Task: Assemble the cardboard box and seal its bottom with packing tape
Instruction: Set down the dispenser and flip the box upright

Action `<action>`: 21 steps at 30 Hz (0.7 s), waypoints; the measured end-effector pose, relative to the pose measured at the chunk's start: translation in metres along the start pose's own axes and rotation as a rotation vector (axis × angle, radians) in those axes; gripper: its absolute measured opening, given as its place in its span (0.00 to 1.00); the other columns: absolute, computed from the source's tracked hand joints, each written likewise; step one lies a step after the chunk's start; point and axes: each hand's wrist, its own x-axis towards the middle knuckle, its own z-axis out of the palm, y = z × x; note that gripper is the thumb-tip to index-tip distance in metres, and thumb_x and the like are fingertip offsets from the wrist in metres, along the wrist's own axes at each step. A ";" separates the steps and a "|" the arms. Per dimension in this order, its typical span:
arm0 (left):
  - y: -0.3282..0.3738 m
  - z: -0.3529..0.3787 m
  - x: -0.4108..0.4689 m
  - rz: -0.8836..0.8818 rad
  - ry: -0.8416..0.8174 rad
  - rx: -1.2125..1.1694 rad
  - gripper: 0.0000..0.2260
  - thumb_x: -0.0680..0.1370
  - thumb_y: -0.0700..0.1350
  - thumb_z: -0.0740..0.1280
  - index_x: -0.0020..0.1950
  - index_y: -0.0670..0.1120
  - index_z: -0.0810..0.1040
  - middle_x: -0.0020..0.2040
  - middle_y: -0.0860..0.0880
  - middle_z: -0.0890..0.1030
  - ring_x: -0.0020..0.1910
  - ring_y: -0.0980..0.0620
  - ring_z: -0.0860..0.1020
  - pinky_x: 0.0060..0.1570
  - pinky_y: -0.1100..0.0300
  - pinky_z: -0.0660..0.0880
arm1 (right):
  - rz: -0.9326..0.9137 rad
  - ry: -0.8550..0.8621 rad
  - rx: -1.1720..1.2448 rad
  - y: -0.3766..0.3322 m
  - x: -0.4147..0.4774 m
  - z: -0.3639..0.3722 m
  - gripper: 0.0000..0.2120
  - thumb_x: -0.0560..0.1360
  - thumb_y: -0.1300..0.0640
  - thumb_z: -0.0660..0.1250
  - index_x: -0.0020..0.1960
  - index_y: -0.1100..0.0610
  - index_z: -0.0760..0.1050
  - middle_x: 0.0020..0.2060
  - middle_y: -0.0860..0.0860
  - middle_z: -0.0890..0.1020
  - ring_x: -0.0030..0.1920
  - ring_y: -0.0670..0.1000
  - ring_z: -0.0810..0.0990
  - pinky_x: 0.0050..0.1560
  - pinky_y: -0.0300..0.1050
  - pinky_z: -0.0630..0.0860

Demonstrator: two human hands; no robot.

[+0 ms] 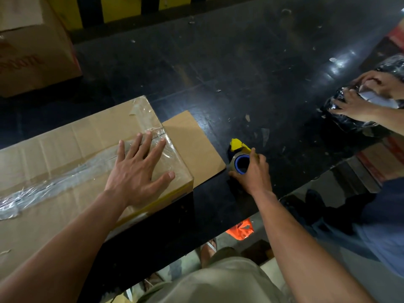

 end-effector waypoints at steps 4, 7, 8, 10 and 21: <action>0.000 0.001 0.000 -0.006 0.003 0.003 0.39 0.77 0.75 0.45 0.82 0.59 0.39 0.83 0.47 0.38 0.81 0.46 0.36 0.77 0.36 0.38 | 0.035 -0.007 -0.019 0.003 0.000 -0.004 0.56 0.67 0.38 0.76 0.81 0.57 0.48 0.73 0.63 0.62 0.71 0.66 0.65 0.69 0.59 0.68; 0.001 -0.002 0.000 -0.018 -0.005 0.003 0.39 0.77 0.74 0.45 0.83 0.58 0.39 0.83 0.48 0.38 0.81 0.47 0.36 0.78 0.37 0.38 | 0.081 -0.047 -0.097 -0.005 -0.001 -0.018 0.56 0.67 0.36 0.76 0.81 0.54 0.46 0.77 0.64 0.55 0.76 0.66 0.56 0.73 0.63 0.61; 0.002 -0.003 -0.001 -0.027 -0.001 -0.009 0.39 0.77 0.74 0.46 0.83 0.58 0.40 0.83 0.48 0.39 0.81 0.47 0.36 0.78 0.38 0.39 | 0.064 -0.041 -0.122 -0.012 -0.003 -0.024 0.55 0.67 0.35 0.76 0.81 0.53 0.48 0.78 0.63 0.55 0.77 0.65 0.55 0.73 0.64 0.60; 0.003 -0.004 -0.004 -0.055 0.035 -0.077 0.36 0.79 0.70 0.47 0.83 0.56 0.44 0.83 0.49 0.42 0.82 0.49 0.39 0.79 0.42 0.41 | -0.024 0.011 -0.119 -0.034 -0.009 -0.035 0.50 0.68 0.35 0.74 0.79 0.55 0.55 0.77 0.63 0.59 0.76 0.64 0.57 0.73 0.61 0.61; -0.105 -0.008 -0.102 -0.697 0.408 -0.214 0.26 0.83 0.57 0.55 0.80 0.48 0.64 0.79 0.42 0.65 0.78 0.41 0.61 0.76 0.40 0.59 | -0.278 -0.237 0.236 -0.215 -0.040 -0.023 0.33 0.80 0.38 0.58 0.77 0.58 0.62 0.74 0.58 0.68 0.73 0.59 0.67 0.69 0.51 0.65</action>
